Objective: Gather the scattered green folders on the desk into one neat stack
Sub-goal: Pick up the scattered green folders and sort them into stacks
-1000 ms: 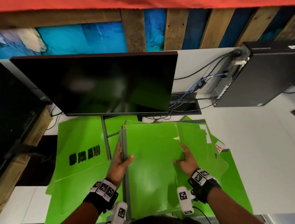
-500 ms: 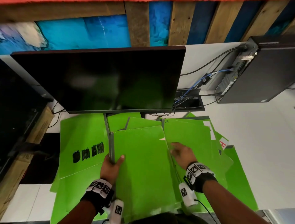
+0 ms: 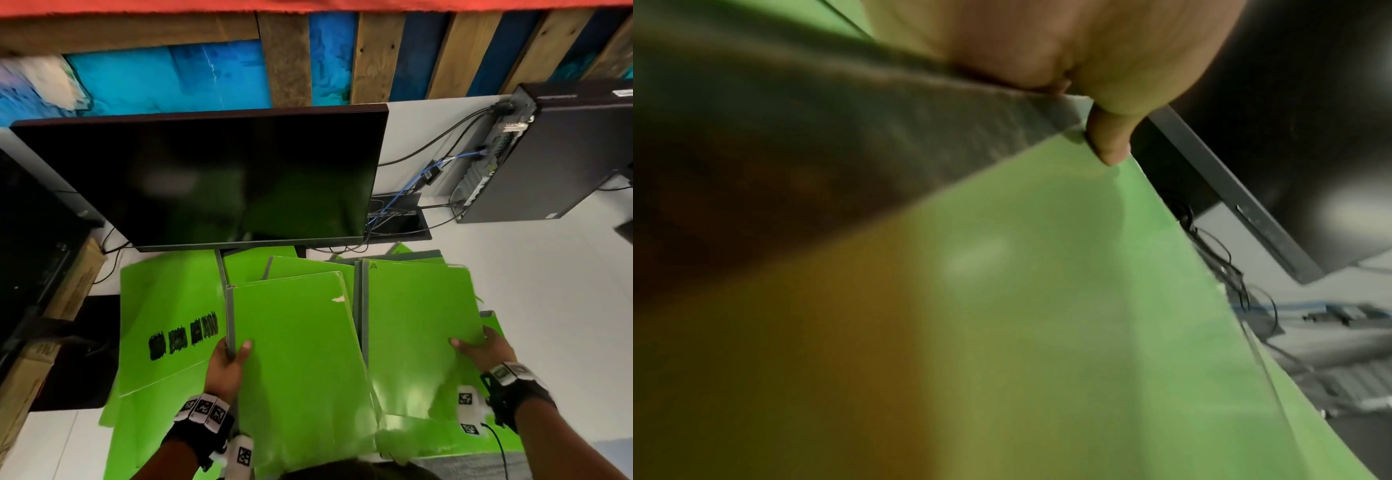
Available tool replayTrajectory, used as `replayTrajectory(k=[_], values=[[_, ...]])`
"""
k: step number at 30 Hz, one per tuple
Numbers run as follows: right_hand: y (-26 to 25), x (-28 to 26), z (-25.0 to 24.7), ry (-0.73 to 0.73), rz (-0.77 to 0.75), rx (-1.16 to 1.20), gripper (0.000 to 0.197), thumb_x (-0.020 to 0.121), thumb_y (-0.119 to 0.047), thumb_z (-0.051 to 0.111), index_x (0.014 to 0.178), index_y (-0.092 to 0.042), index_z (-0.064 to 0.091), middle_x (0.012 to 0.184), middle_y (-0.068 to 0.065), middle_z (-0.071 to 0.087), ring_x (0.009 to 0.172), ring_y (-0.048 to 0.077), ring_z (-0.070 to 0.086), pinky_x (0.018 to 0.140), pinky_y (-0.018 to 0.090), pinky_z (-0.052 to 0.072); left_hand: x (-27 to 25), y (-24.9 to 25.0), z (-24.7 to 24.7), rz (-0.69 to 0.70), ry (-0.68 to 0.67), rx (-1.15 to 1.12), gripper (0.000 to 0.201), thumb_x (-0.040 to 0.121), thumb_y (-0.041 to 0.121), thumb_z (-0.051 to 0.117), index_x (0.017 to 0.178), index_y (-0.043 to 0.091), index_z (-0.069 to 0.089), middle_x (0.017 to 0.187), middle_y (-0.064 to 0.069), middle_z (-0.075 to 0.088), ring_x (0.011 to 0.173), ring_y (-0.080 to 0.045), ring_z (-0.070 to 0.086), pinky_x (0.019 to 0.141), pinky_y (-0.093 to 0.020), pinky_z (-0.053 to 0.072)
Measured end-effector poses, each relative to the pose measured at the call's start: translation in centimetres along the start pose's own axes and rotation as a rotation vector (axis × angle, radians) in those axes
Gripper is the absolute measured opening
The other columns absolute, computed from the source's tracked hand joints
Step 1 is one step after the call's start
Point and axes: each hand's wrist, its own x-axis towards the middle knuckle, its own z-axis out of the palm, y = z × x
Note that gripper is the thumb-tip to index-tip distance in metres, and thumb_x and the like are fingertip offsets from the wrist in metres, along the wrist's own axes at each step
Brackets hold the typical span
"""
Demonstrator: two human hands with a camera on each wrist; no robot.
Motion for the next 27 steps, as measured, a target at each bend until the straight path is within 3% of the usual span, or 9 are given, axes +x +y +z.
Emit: replayTrajectory(k=[6,9,13,16,18,20,23,25,27], values=[[0.5,-0.5,-3.3,0.038,-0.126,0.361,0.044,0.076,-0.012,0.078,0.115,-0.006,0.058,0.096,0.015,0.065,0.078,0.027,0.062,0.073,0.034,0.048,0.3,0.1,-0.6,-0.027,0.021,-0.099,0.02,0.093,0.023,0.059,0.104,0.008,0.052,0.09,-0.009,0.06,0.083,-0.026,0.055,0.074,-0.037,0.044],[1.1,-0.8,-4.4,-0.049,-0.131,0.547,0.065,0.05,-0.04,0.089,0.105,-0.016,0.066,0.093,0.011,0.074,0.074,0.027,0.067,0.072,0.038,0.051,0.5,0.6,-0.2,-0.007,0.024,-0.1,0.021,0.093,0.022,0.059,0.104,0.006,0.053,0.089,-0.009,0.06,0.081,-0.025,0.054,0.07,-0.034,0.043],[1.4,-1.1,-6.0,-0.166,-0.157,0.65,0.072,0.035,-0.041,0.087,0.103,-0.024,0.068,0.092,0.005,0.076,0.081,0.027,0.073,0.077,0.044,0.052,0.5,1.4,0.4,0.004,0.037,-0.103,0.022,0.093,0.02,0.059,0.106,0.004,0.052,0.089,-0.009,0.058,0.082,-0.025,0.053,0.07,-0.034,0.041],[1.8,-1.5,-8.0,-0.139,-0.177,0.741,0.04,0.056,-0.023,0.081,0.095,-0.027,0.07,0.094,0.006,0.075,0.073,0.02,0.073,0.066,0.041,0.058,0.5,1.7,0.3,0.014,0.048,-0.123,0.023,0.093,0.019,0.058,0.11,0.005,0.052,0.092,-0.009,0.058,0.082,-0.023,0.052,0.075,-0.036,0.043],[2.1,-1.2,-9.1,-0.148,-0.186,0.782,0.031,0.071,-0.011,0.073,0.1,-0.024,0.069,0.102,0.012,0.072,0.076,0.025,0.072,0.069,0.046,0.058,0.6,1.6,0.3,0.01,0.049,-0.124,0.025,0.093,0.019,0.059,0.111,0.004,0.051,0.092,-0.01,0.058,0.083,-0.024,0.053,0.081,-0.043,0.046],[1.8,-0.8,-9.1,-0.232,-0.196,0.751,0.036,0.075,-0.006,0.068,0.108,-0.019,0.067,0.108,0.018,0.07,0.08,0.029,0.072,0.074,0.051,0.057,0.6,1.4,0.3,0.011,0.041,-0.118,0.024,0.092,0.02,0.06,0.108,0.005,0.051,0.089,-0.009,0.058,0.082,-0.025,0.054,0.081,-0.045,0.048],[-0.8,-1.9,-5.6,-0.374,-0.258,0.556,0.042,0.078,0.005,0.063,0.119,-0.006,0.061,0.101,0.011,0.074,0.081,0.025,0.071,0.077,0.043,0.058,0.4,1.6,0.8,0.023,0.028,-0.119,0.017,0.091,0.021,0.061,0.1,0.01,0.051,0.086,-0.011,0.058,0.081,-0.027,0.055,0.077,-0.045,0.049],[-2.5,-3.0,-1.7,-0.409,-0.347,0.368,0.042,0.073,-0.004,0.074,0.112,-0.012,0.064,0.104,0.006,0.073,0.093,0.024,0.069,0.092,0.046,0.052,-0.1,2.2,1.3,0.044,0.021,-0.108,0.018,0.093,0.022,0.059,0.101,0.009,0.051,0.085,-0.01,0.056,0.082,-0.026,0.053,0.074,-0.039,0.046],[-3.9,-4.1,2.1,-0.366,-0.372,0.269,0.039,0.069,-0.016,0.082,0.103,-0.021,0.064,0.106,0.005,0.071,0.097,0.022,0.067,0.097,0.046,0.048,-0.9,2.7,1.7,0.048,0.008,-0.118,0.019,0.096,0.025,0.053,0.104,0.008,0.05,0.086,-0.006,0.054,0.086,-0.023,0.05,0.077,-0.035,0.04]])
